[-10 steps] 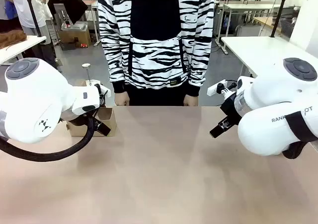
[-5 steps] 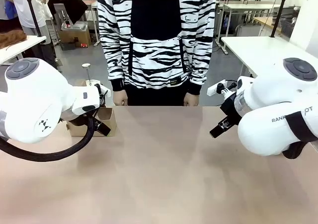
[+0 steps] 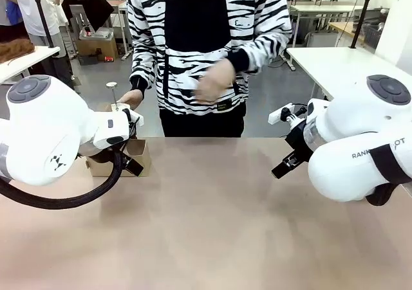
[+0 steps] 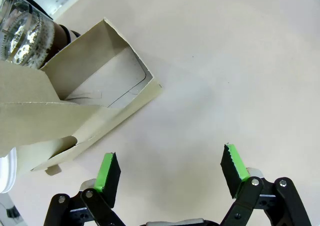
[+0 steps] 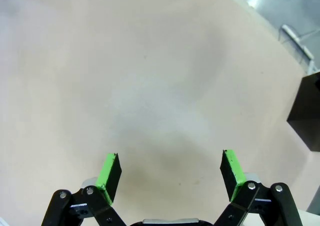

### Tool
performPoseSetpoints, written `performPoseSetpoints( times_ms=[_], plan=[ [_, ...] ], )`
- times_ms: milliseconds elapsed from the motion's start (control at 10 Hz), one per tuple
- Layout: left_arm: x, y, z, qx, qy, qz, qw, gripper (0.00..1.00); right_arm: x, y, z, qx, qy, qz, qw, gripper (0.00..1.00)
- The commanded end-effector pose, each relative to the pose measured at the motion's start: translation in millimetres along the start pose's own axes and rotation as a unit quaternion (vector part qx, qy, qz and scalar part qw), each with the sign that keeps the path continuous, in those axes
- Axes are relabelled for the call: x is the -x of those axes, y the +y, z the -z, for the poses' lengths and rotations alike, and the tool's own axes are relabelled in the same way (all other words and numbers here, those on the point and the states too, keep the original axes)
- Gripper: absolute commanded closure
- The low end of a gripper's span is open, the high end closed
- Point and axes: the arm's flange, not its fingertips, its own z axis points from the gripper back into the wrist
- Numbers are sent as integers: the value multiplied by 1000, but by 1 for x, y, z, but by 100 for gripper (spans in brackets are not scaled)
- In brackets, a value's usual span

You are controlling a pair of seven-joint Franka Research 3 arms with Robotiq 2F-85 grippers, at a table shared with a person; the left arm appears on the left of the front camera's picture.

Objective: Pour a drink into a cup and package it in a carrier.
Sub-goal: Pick up the 600 ml Paper Cup and place it in the middle top area of the table.

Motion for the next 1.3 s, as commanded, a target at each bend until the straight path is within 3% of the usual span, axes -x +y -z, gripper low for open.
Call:
performPoseSetpoints(
  times_ms=[0,300,400,800,900,1200],
  plan=[
    [0,0,0,0,0,0,1000,0,-21,-9,-19,44,-20,-5,999,0],
    [0,0,0,0,0,0,1000,0,-58,-55,-72,-27,-31,-6,999,0],
    [0,0,0,0,0,0,1000,0,-57,-88,-98,-61,-38,-13,997,0],
    [0,0,0,0,0,0,1000,0,13,-214,-165,-191,-79,-79,975,0],
    [0,0,0,0,0,0,1000,0,36,-239,-168,-219,-102,-89,966,0],
    [0,0,0,0,0,0,1000,0,107,-288,-147,-225,-184,-153,945,0]
  ],
)
